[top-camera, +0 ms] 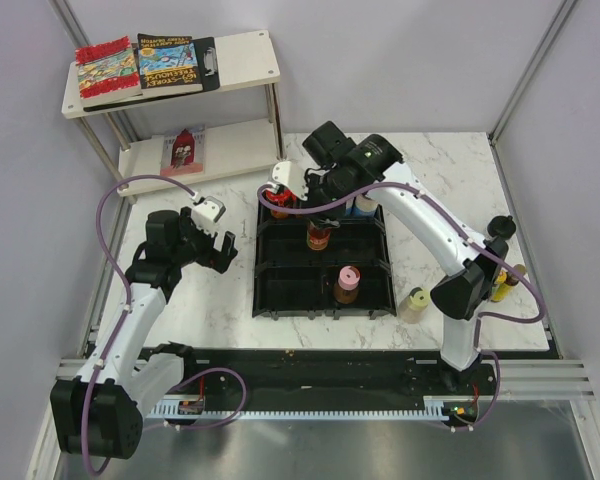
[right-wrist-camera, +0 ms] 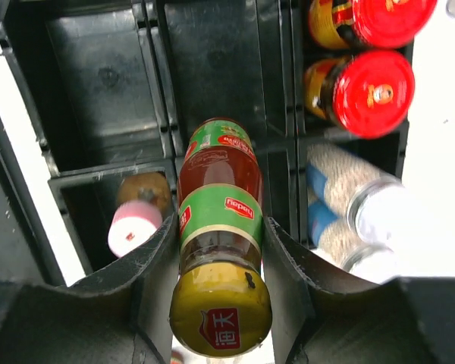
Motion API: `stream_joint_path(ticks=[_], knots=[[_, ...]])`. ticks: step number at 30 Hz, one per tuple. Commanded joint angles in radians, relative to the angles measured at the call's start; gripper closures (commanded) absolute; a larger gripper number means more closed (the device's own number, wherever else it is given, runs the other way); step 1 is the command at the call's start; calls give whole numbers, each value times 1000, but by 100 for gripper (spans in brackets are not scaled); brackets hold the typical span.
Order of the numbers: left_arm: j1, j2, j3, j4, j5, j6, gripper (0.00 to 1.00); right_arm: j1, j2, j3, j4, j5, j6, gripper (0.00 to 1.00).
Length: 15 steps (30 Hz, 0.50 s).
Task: Organize the condiment bottles
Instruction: Place the bottle in the storage box.
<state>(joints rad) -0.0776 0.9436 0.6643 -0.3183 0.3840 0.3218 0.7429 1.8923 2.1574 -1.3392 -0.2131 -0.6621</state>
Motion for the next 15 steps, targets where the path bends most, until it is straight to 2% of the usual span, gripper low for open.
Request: stream_joint_path(ticks=[1,10,15], knots=[[7,4,0,35,-27,10,0,7,25,52,103,-23,13,100],[7,21,-2,38,-22,16,0,9,79,-76,265,-25,33,100],[7,12,-3,38,-19,16,0,9,128,-114,302,-26,45,100]])
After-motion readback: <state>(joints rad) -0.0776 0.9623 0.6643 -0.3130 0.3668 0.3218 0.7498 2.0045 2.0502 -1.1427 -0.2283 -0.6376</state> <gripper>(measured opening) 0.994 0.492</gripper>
